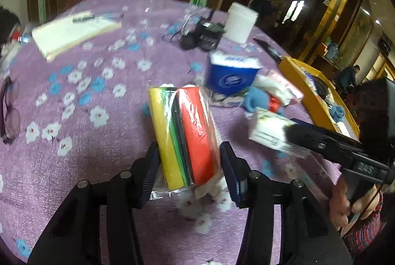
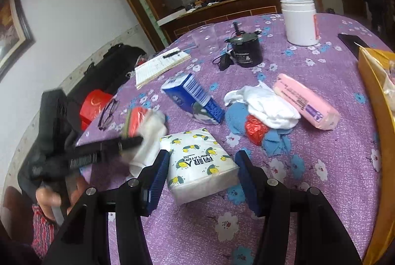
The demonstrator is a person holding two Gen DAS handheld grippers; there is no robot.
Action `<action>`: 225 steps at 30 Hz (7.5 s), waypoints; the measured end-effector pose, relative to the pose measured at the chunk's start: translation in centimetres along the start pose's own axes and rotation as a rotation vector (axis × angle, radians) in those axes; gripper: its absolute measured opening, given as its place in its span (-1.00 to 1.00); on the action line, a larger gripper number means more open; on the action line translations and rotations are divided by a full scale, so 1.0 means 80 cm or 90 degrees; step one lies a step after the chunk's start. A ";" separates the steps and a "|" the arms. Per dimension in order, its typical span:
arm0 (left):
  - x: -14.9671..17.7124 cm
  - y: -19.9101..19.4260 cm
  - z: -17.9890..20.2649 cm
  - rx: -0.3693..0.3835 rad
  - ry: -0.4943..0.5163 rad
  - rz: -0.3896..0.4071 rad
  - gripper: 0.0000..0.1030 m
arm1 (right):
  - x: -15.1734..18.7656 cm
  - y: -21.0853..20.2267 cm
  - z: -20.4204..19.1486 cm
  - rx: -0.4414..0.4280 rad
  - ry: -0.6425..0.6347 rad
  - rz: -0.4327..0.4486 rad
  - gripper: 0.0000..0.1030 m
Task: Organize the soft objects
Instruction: 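Grasp the wrapped striped sponge pack with left while right grasps the printed tissue pack, then lift the sponge pack with left while right holds the printed tissue pack, then carry the sponge pack with left while right carries the tissue pack over the tray, then open left to drop the sponge pack while right releases the tissue pack into the tray, then move both grippers back over the remaining items on the table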
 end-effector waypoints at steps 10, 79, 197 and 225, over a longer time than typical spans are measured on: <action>0.010 0.014 -0.029 0.009 -0.107 -0.045 0.17 | -0.003 -0.002 0.005 -0.002 0.017 0.004 0.10; -0.051 -0.043 0.011 -0.014 -0.064 0.055 -0.23 | -0.009 -0.015 0.004 -0.006 0.006 0.039 0.10; -0.094 -0.023 0.351 0.083 0.259 0.121 0.50 | -0.055 -0.348 0.219 0.177 0.172 0.396 0.93; -0.012 0.037 -0.039 -0.031 -0.208 -0.074 -0.30 | 0.012 -0.144 0.026 0.142 -0.076 0.140 0.89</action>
Point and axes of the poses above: each gripper's, at about its wrist camera, not at the fingertips, and y roughly the way its jaws point, z to its right, x to its underside, the point moved 9 cm from there along y, roughly the way its jaws point, and after that the axes turned 14 degrees about y, right-handed, at the moved point
